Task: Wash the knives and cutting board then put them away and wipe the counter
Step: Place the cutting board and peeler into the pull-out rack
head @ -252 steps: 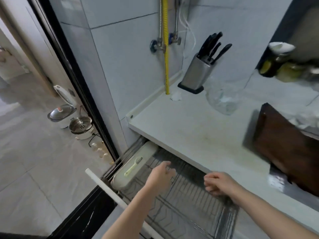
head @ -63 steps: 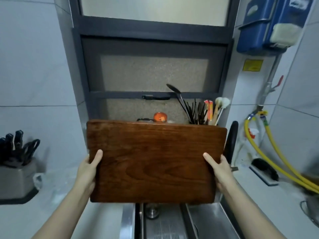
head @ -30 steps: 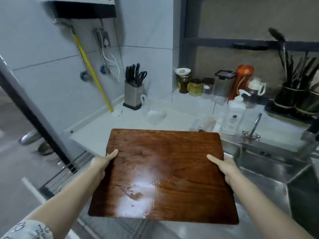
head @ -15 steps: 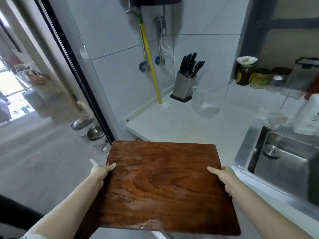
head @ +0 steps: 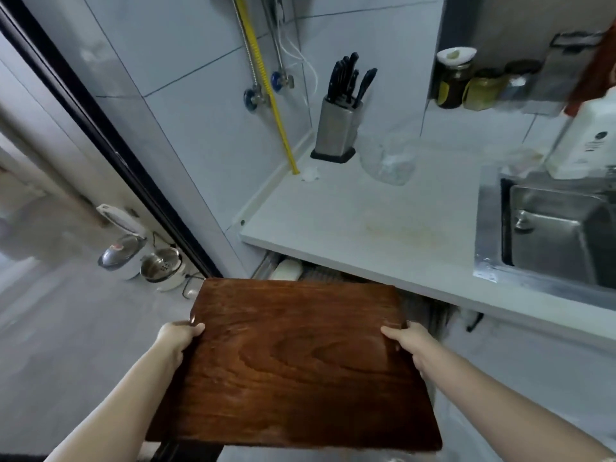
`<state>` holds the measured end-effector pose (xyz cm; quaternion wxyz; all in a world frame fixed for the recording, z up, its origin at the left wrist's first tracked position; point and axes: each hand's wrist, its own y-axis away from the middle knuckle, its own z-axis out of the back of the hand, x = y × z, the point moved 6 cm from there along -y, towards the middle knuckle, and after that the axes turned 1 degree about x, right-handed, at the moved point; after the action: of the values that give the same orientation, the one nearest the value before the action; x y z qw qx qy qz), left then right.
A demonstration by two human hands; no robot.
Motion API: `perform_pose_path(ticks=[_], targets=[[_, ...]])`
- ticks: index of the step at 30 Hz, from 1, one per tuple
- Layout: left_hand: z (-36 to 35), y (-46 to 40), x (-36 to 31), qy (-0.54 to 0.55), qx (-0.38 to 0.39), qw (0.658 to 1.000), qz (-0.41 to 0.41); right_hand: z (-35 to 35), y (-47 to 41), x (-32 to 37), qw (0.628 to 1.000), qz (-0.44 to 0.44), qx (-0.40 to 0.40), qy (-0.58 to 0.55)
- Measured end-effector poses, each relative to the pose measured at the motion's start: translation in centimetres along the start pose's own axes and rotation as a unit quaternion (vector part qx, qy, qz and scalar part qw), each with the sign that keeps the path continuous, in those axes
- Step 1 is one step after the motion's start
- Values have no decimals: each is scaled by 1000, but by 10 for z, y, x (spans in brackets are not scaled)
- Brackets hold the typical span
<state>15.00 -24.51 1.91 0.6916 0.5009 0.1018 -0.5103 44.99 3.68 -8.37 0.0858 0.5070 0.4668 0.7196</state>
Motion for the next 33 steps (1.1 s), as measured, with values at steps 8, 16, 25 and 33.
perform_pose_path(ticks=[8, 16, 25, 33], targets=[[-36, -24, -11, 21, 29, 999, -11, 11, -30, -6, 999, -35, -29, -7], [-84, -77, -33, -64, 55, 996, 14, 29, -64, -15, 996, -80, -42, -26], [-147, -147, -54, -176, 104, 979, -6, 28, -84, -26, 978, -159, -99, -92], [-205, -234, -54, -209, 165, 963, -44, 22, -117, -35, 953, -156, -210, -153]])
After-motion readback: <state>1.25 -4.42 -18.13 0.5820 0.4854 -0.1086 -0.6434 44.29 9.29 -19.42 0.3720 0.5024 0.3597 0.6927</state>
